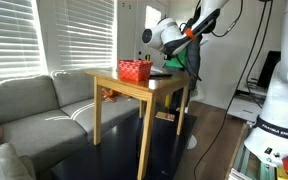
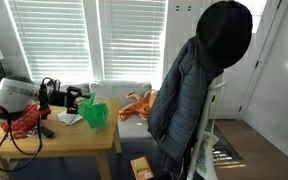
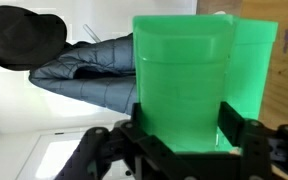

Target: Open the green container.

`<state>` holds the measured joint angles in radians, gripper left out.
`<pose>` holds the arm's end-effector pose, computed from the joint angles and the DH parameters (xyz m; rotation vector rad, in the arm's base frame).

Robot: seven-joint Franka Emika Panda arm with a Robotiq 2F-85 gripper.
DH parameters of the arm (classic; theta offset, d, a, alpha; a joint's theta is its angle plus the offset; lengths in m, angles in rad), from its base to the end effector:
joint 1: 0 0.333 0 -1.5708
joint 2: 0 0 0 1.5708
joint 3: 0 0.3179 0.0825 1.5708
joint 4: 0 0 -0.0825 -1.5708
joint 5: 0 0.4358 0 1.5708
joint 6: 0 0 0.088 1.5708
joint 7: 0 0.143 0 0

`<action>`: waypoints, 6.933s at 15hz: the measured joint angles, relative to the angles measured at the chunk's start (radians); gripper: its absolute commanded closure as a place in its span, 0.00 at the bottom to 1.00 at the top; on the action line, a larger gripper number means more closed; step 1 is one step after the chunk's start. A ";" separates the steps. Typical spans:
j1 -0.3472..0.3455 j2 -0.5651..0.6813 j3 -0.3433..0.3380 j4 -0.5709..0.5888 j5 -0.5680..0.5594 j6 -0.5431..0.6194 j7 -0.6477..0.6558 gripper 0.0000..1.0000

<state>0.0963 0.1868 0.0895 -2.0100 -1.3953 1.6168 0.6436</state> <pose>0.6189 -0.0242 0.3647 1.7552 0.0901 0.0976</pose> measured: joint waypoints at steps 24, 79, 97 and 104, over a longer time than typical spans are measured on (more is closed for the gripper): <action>0.031 0.159 0.006 0.096 -0.044 -0.096 0.140 0.50; -0.252 -0.031 -0.288 0.279 1.418 0.146 -1.209 0.50; -0.065 -0.025 -0.193 0.256 0.499 0.281 -0.415 0.50; 0.007 -0.004 -0.113 0.217 0.165 0.090 -0.223 0.25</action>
<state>0.1037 0.1832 -0.0234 -1.7926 -1.2301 1.7069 0.4201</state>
